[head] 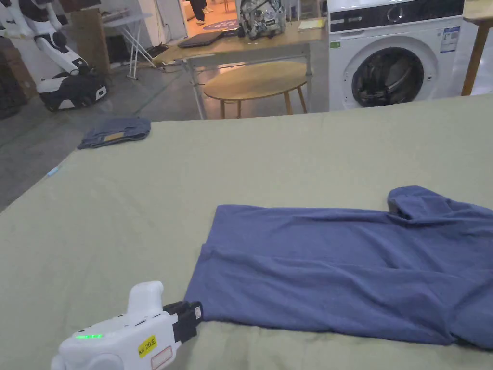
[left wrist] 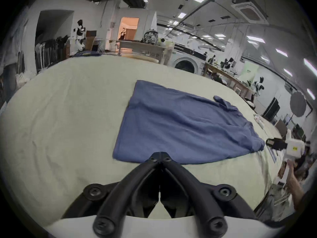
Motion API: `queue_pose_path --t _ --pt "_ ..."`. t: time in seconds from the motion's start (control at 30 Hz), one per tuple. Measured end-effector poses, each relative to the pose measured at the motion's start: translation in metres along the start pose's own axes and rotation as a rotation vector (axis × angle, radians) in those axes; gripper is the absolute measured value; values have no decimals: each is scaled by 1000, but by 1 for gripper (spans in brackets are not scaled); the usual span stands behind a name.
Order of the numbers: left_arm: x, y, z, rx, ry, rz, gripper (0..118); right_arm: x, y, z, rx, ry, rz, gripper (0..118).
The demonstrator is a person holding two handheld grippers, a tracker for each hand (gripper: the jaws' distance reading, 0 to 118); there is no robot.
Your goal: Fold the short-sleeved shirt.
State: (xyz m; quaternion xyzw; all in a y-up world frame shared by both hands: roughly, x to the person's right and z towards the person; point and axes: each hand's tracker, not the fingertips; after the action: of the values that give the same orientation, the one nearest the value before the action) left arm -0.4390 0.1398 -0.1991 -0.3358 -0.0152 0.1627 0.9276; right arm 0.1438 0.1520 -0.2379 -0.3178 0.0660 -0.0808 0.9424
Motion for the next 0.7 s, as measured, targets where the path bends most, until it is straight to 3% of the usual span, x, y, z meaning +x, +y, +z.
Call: queue_pose_path --t 0.07,0.13,0.3,0.33,0.37,0.4,0.47,0.5,0.53,0.6,0.63,0.7 --pt "-10 10 -17 -40 10 45 1 0 4 6 12 12 -5 0" --pt "-18 16 -36 -64 24 26 50 6 6 6 14 29 -26 0" --pt "-17 23 -77 -146 109 24 48 18 4 12 7 13 -38 0" --pt "-14 24 -77 -126 128 7 38 20 3 13 4 8 -40 0" --pt "-9 26 -77 -124 161 -35 19 23 3 13 3 -1 -49 0" --pt "-7 26 -81 -150 105 -35 0 25 1 12 1 -13 -59 0" --pt "-2 22 -86 -164 147 -107 0 30 2 5 -7 -44 -84 0" --pt "-1 22 -88 -164 146 -118 0 31 4 -3 -26 -129 -110 0" --pt "-2 23 -89 -165 145 -108 0 30 4 -9 -37 -182 -122 8" --pt "-1 21 -87 -169 140 -91 0 41 6 -33 -56 -193 -187 55" --pt "-1 22 -87 -171 137 -87 0 46 5 -43 -52 -169 -215 63" --pt "5 20 -81 -171 133 -83 0 58 3 -70 -103 -123 -266 62"
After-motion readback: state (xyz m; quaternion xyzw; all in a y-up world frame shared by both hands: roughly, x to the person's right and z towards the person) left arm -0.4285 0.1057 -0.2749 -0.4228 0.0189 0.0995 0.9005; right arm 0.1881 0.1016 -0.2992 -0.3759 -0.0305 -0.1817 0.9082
